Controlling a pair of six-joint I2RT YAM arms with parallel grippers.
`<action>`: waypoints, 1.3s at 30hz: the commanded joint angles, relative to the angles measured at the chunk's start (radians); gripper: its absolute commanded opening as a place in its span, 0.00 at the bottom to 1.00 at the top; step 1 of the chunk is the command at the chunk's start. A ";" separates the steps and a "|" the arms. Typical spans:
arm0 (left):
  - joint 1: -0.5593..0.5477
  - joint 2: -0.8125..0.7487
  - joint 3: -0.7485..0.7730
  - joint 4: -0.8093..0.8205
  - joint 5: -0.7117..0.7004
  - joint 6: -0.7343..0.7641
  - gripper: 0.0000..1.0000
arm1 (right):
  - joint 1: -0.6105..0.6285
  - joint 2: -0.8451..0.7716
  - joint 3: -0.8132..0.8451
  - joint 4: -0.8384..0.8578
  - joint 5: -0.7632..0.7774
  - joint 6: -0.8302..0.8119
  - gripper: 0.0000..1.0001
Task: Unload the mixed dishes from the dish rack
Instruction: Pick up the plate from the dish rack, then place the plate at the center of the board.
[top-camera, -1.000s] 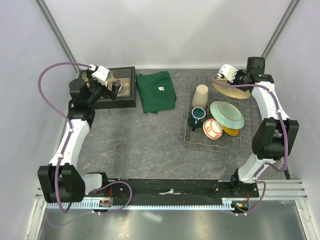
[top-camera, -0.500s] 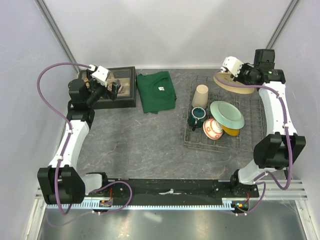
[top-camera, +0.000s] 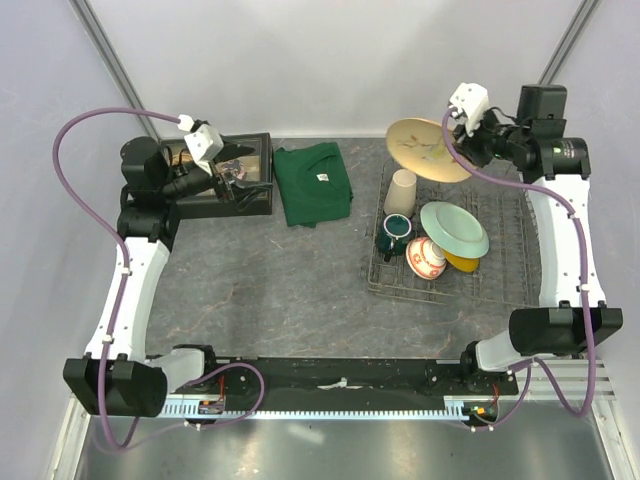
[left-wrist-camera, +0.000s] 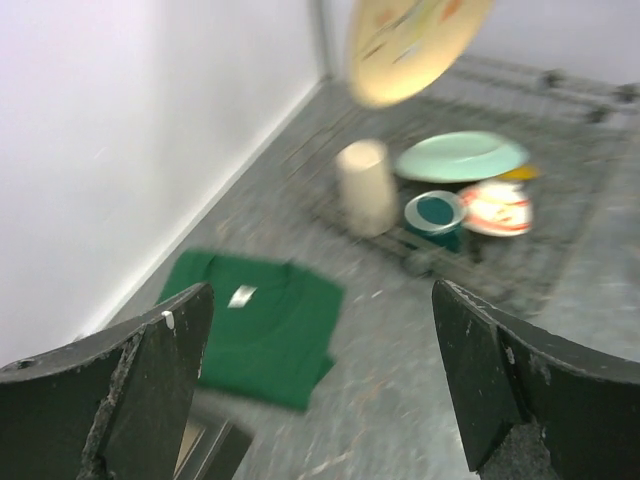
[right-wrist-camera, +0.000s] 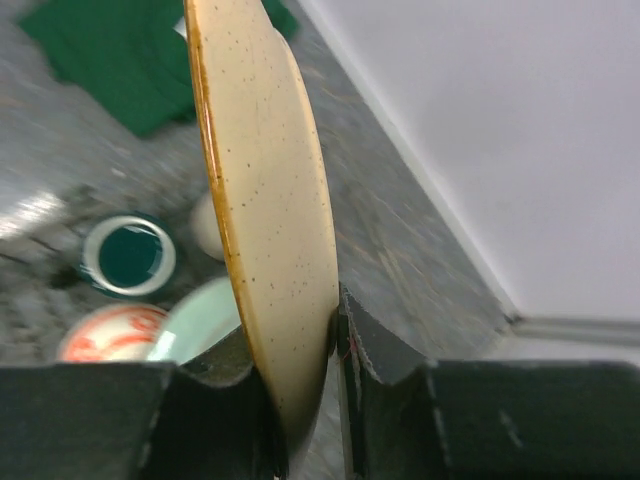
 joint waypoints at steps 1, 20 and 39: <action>-0.090 0.002 0.082 -0.036 0.145 -0.077 0.96 | 0.096 -0.050 0.005 0.086 -0.238 0.152 0.00; -0.315 0.100 0.112 -0.049 -0.045 0.018 0.88 | 0.325 -0.024 -0.058 0.181 -0.375 0.360 0.00; -0.391 0.160 0.108 -0.009 -0.131 -0.024 0.58 | 0.375 -0.073 -0.113 0.309 -0.485 0.521 0.00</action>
